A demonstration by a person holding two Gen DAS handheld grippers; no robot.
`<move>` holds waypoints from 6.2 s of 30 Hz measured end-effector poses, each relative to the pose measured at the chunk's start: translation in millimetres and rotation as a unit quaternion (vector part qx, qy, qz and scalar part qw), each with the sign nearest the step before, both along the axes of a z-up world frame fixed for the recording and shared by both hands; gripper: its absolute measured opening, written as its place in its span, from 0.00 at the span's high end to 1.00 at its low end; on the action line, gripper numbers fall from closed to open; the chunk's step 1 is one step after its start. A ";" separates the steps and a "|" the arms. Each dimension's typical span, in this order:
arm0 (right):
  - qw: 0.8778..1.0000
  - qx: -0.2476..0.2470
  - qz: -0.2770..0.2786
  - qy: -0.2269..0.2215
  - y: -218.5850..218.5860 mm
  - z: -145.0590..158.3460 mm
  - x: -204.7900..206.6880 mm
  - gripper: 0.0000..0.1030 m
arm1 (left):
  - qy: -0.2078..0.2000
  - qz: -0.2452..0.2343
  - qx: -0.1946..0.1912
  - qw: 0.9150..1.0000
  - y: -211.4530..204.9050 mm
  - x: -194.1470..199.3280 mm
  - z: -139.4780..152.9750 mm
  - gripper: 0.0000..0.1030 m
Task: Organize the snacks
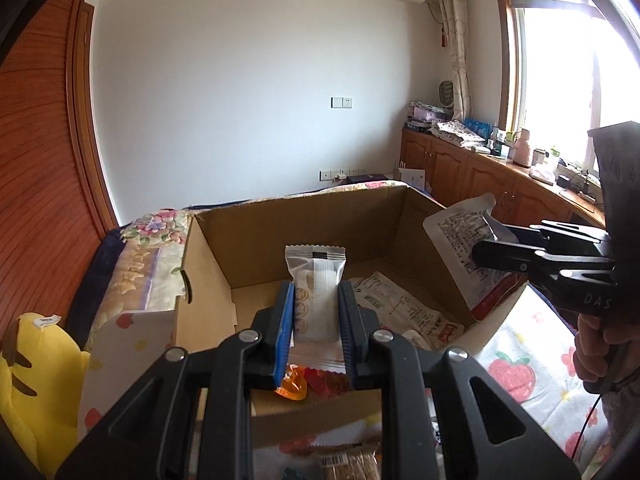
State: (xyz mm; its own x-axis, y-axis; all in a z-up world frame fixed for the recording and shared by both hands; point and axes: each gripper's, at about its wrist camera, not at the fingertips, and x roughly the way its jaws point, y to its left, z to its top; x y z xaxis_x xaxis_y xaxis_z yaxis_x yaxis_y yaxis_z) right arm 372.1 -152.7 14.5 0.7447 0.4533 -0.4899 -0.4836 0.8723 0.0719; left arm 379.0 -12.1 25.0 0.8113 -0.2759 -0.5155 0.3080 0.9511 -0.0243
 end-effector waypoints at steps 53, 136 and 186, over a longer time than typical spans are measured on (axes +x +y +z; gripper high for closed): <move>0.997 -0.043 0.015 0.055 5.5 -12.0 -69.3 0.51 | 0.054 -0.009 0.016 0.998 5.4 -78.3 -39.1 0.62; 0.977 -0.146 0.041 0.150 31.0 -127.2 -95.0 0.42 | 0.153 -0.010 0.062 0.986 -21.4 -75.4 -106.5 0.55; 0.984 -0.119 0.029 0.126 27.9 -105.7 -114.2 0.44 | 0.075 0.024 0.013 0.997 20.1 -145.2 -28.5 0.60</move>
State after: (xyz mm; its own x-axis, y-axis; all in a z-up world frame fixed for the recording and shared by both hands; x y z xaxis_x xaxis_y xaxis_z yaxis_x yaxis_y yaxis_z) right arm 257.9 -124.8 -91.3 0.5625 0.3419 -0.7528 -0.5262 0.8504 -0.0069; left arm 233.8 8.0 -3.5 0.7363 -0.2230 -0.6389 0.2559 0.9658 -0.0421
